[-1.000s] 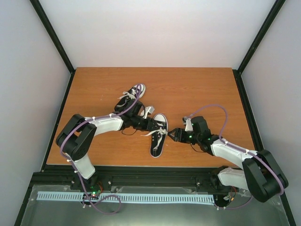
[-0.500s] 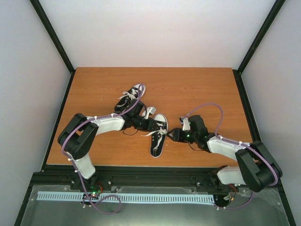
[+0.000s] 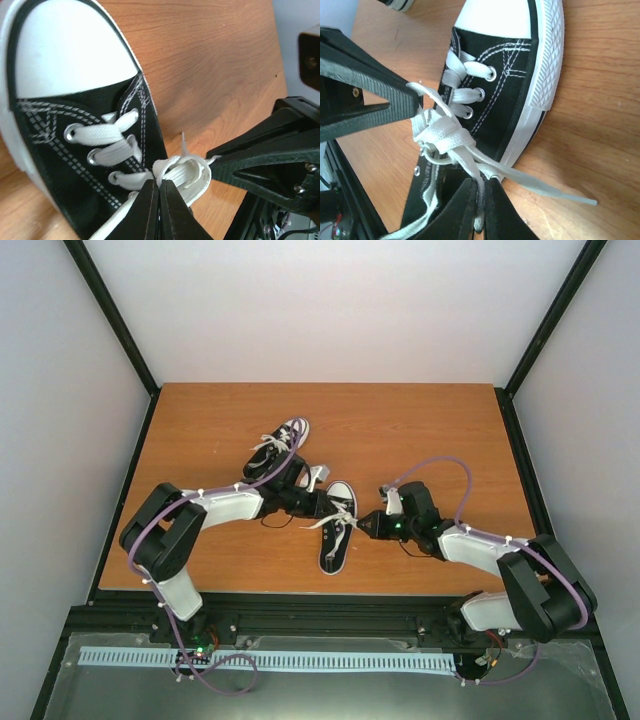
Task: Tie the shoes
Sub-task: Tie the shoelace on the shoe.
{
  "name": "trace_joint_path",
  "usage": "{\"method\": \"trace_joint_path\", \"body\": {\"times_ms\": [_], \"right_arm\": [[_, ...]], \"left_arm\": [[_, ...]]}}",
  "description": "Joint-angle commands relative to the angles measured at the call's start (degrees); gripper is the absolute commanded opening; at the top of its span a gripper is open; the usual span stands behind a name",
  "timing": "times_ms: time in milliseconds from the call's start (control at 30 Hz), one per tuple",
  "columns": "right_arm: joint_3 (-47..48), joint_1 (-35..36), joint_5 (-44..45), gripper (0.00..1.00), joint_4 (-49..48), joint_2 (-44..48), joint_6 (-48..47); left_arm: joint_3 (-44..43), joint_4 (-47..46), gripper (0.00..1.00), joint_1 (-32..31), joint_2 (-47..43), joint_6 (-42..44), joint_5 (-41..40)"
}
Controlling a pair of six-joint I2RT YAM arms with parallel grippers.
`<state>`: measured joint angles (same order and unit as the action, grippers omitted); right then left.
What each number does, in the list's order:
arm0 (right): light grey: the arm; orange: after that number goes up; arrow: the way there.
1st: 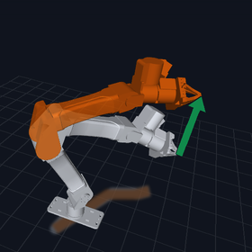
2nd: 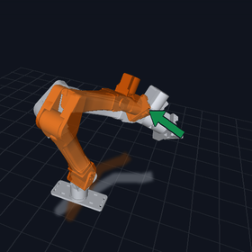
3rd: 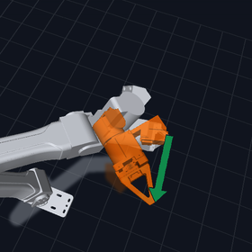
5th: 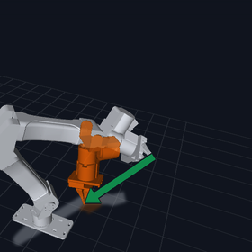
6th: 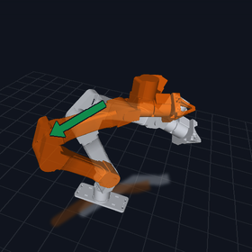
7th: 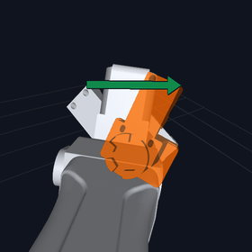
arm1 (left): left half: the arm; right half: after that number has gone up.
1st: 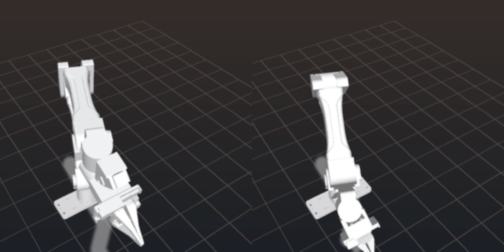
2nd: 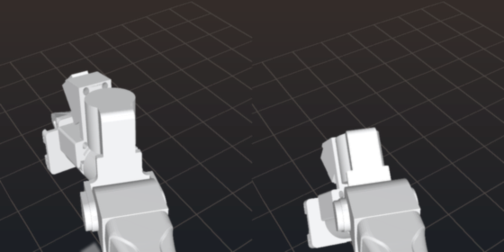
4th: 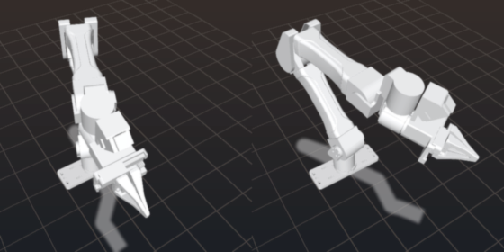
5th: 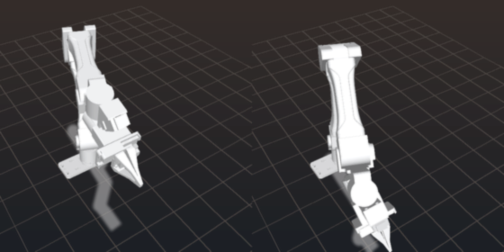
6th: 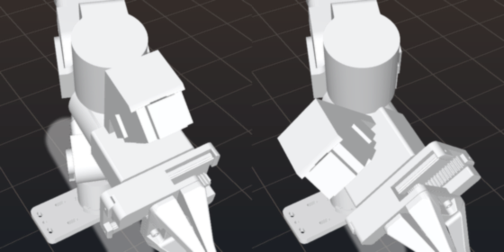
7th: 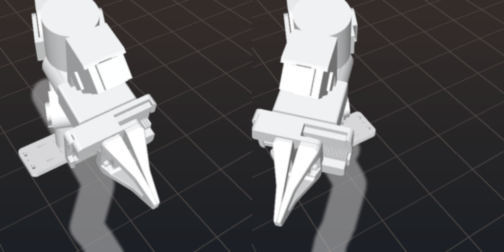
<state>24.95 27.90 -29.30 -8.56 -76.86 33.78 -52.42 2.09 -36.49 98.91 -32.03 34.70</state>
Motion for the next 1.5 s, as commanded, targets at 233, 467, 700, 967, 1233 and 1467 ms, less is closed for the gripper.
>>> {"method": "trace_joint_path", "body": {"times_ms": [233, 467, 700, 967, 1233, 1467], "right_arm": [[6.6, 0.1, 9.4, 0.03, 7.6, 4.8, 4.6], [6.6, 0.0, 11.5, 0.03, 8.5, 3.0, 7.9], [5.7, -0.4, 12.4, 0.03, 8.5, 2.7, 10.6], [11.5, -0.4, 7.4, 0.03, 9.4, -0.3, 3.7], [20.9, 0.1, 2.4, 0.04, 9.4, -12.3, -2.9], [23.8, -0.1, 2.0, 0.32, 7.7, -17.2, -2.9]], "left_arm": [[6.0, 0.8, 0.01, 0.8, -6.4, -5.0, -9.2], [8.5, 1.2, 0.01, 3.6, -7.5, -5.7, -9.7], [9.1, 3.4, 0.01, 4.5, -8.6, -5.8, -12.0], [8.6, 0.7, 0.01, 4.6, -8.5, -1.4, -7.1], [8.4, -1.8, 0.07, 4.6, -8.3, 2.0, -5.2], [11.6, 0.6, 0.68, 4.6, -14.4, 4.0, -17.5]]}}
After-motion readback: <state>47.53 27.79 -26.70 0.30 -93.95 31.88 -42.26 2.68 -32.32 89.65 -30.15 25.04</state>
